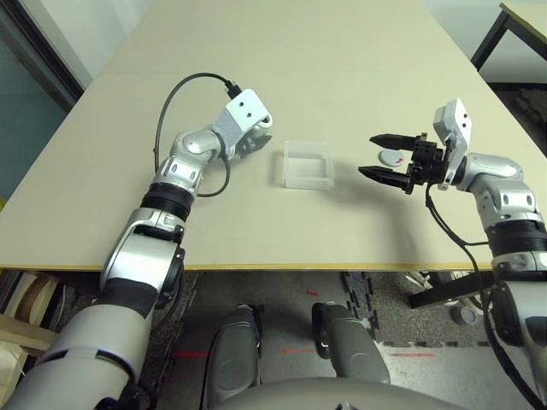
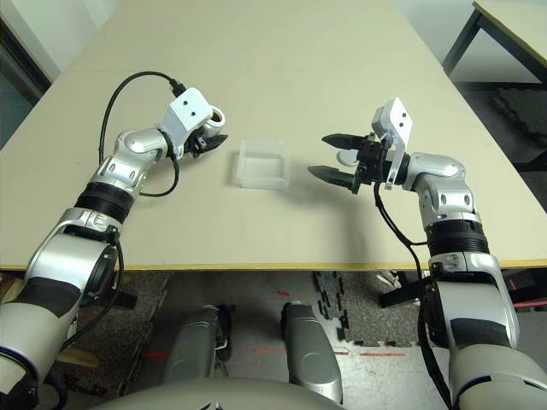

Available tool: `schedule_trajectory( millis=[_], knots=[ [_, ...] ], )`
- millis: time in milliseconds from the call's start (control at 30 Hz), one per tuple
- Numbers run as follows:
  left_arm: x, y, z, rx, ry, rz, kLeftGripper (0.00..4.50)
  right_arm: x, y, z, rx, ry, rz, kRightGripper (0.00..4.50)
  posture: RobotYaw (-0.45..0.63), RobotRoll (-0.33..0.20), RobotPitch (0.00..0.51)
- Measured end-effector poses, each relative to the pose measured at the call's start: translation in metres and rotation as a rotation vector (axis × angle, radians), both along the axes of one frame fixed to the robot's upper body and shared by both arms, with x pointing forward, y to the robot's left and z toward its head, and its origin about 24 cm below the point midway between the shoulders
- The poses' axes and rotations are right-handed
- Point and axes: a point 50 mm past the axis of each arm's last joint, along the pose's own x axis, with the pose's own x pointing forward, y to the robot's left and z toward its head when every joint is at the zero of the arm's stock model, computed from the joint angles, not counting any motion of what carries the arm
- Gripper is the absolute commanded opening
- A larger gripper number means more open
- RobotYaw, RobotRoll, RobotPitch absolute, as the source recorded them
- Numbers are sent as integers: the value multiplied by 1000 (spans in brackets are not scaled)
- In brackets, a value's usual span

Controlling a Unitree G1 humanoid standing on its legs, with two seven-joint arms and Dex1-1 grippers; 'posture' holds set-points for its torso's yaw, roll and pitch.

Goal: Pour the medicine from the bottle into the box.

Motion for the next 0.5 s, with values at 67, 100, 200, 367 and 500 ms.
schedule_trajectory(
  millis=[67, 100, 200, 367, 500],
  knots=[
    [0, -11, 8, 150, -147, -44, 2650, 0, 0, 0, 1, -1, 0, 4500, -82, 0, 132],
    [0, -17, 11, 266, -244, -82, 2650, 0, 0, 0, 2, -1, -1, 4500, -83, 0, 132],
    [-3, -33, 13, 550, -501, -215, 2650, 0, 0, 0, 3, -1, -4, 4500, -81, 0, 132],
    [-10, -56, 9, 735, -713, -414, 2650, 1, 1, -1, 10, -1, -14, 4500, -76, 0, 131],
    [-10, -60, 1, 869, -770, -511, 2650, 3, 4, 1, 39, 2, -13, 4500, -73, 0, 130]
  ],
)
